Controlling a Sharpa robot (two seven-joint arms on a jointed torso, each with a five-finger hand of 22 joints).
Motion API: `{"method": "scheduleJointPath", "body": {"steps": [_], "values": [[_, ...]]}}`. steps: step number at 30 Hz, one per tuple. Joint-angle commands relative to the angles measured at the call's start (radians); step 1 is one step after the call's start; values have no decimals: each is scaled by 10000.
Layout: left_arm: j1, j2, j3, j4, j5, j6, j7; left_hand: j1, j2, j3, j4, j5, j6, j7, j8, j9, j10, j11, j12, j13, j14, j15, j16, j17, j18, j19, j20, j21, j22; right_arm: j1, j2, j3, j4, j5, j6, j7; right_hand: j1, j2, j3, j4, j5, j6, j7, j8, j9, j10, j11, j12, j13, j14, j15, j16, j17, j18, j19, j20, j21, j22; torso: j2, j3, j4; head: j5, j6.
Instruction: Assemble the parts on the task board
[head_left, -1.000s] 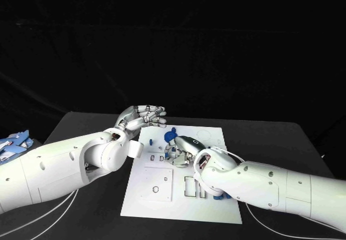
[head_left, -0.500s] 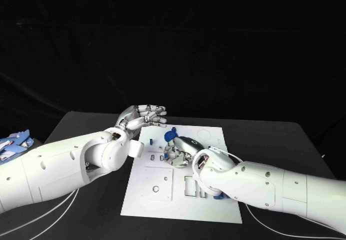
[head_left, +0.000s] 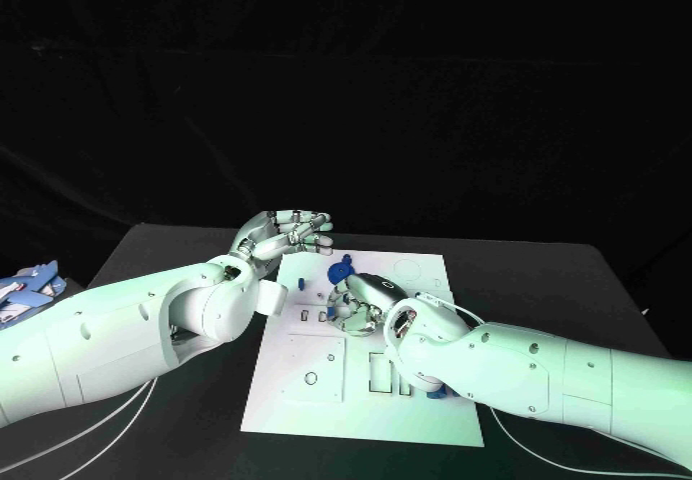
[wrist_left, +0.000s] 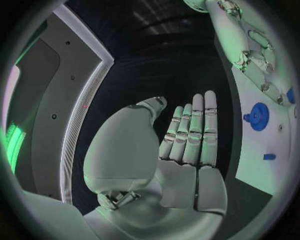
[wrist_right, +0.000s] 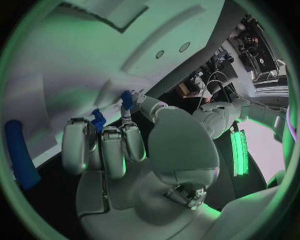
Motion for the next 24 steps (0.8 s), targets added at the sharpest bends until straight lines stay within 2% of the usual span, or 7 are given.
{"method": "scheduleJointPath", "body": {"steps": [1,24], "values": [[8,21,8,9,-18,170,52,-39,56,13,-72,-38,-63,218,-42,-13,-67,22,-42,6,-87,2,-51,15,83,-65,25,64,14,-39,0,-26,-29,-116,388,-69,-44,24,-25,47,20,-68,10,40,222,-61,-9,-39,707,847,-64,20,1548,45,-40,-54,-64,314,3,0,-1,-2,-6],[7,20,8,-1,-18,172,43,-39,56,13,-72,-38,-63,218,-42,-13,-67,22,-42,6,-87,2,-51,15,83,-65,25,64,14,-39,29,-29,-57,-114,190,-26,-305,-377,-253,224,71,-557,197,-133,110,-309,151,-240,486,825,65,-13,1454,73,-124,38,-229,203,6,-3,8,-23,4]]}}
